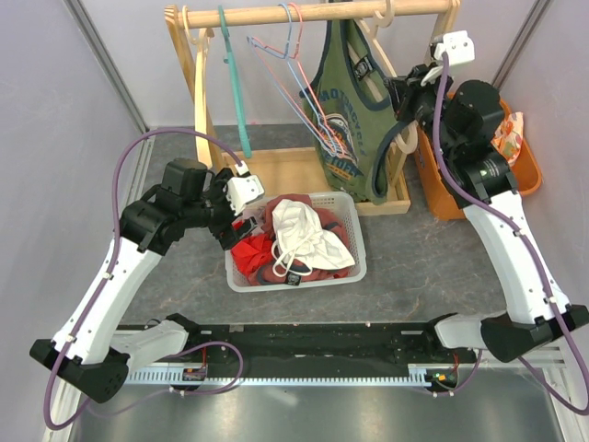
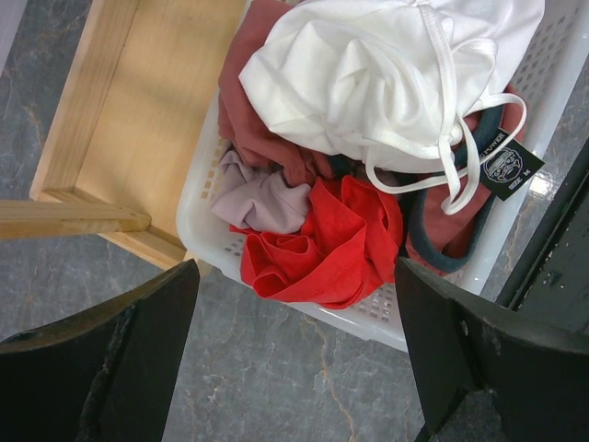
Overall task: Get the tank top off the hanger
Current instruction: Pick up the hanger from the clothesline.
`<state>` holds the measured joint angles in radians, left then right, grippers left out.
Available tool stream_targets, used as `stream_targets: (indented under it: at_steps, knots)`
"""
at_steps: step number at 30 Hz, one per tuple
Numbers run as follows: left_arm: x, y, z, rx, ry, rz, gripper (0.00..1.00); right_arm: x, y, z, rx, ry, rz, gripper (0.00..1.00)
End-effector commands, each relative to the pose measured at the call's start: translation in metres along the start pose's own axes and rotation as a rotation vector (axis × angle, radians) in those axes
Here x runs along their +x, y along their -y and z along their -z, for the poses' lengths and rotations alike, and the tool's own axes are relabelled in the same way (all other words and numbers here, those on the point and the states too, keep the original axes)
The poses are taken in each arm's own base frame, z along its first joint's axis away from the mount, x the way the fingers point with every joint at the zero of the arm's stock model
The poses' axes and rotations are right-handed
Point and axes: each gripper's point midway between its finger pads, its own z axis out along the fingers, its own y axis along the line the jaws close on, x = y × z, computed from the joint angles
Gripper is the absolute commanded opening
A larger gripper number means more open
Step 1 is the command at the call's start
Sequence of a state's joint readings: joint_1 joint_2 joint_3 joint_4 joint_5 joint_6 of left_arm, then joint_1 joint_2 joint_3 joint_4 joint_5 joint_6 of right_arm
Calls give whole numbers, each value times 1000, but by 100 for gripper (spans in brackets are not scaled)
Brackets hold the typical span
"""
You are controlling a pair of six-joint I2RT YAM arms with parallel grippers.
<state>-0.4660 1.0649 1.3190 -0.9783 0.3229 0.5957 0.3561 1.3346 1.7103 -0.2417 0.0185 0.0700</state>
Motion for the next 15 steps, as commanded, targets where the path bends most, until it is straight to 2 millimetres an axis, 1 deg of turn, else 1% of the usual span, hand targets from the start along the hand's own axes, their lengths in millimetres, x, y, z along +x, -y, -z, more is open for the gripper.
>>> stream_targets:
  at_steps: [1,2,3,4,6,7,8,9,10,11,12,13,14,15]
  knots:
    - [-13,-3,9,-15,51,-21,94,-49,-2,39,-8,121,9,0]
    - [-14,-3,10,-17,53,-25,94,-44,-4,46,-20,95,4,0]
    - [-17,-4,13,-22,62,-36,94,-37,-16,52,-86,63,-23,0]
    - [-19,-4,15,-20,67,-40,94,-23,-24,58,-131,7,-36,0]
    - [-26,-5,21,-25,86,-52,94,-7,-39,74,-208,-53,-90,0]
    - [-28,-3,23,-18,91,-52,94,6,-41,83,-214,-106,-104,0]
    - [-29,-3,23,-16,94,-53,94,7,-42,97,-222,-114,-113,0]
    - [-30,-3,24,-14,97,-52,94,14,-43,108,-227,-146,-116,0]
    - [-30,-1,24,-7,100,-53,94,12,-44,117,-235,-144,-104,0]
    - [-30,-1,23,-2,99,-53,94,1,-46,135,-252,-114,-92,0]
    - [-30,-1,22,2,98,-52,94,-4,-50,147,-277,-103,-77,0]
    - [-32,0,20,11,104,-53,94,-9,-66,162,-383,-88,-54,0]
    - [-32,1,19,18,104,-50,94,-22,-77,185,-453,-36,-37,0]
    - [-34,1,20,22,110,-53,94,-35,-86,198,-516,26,-20,0]
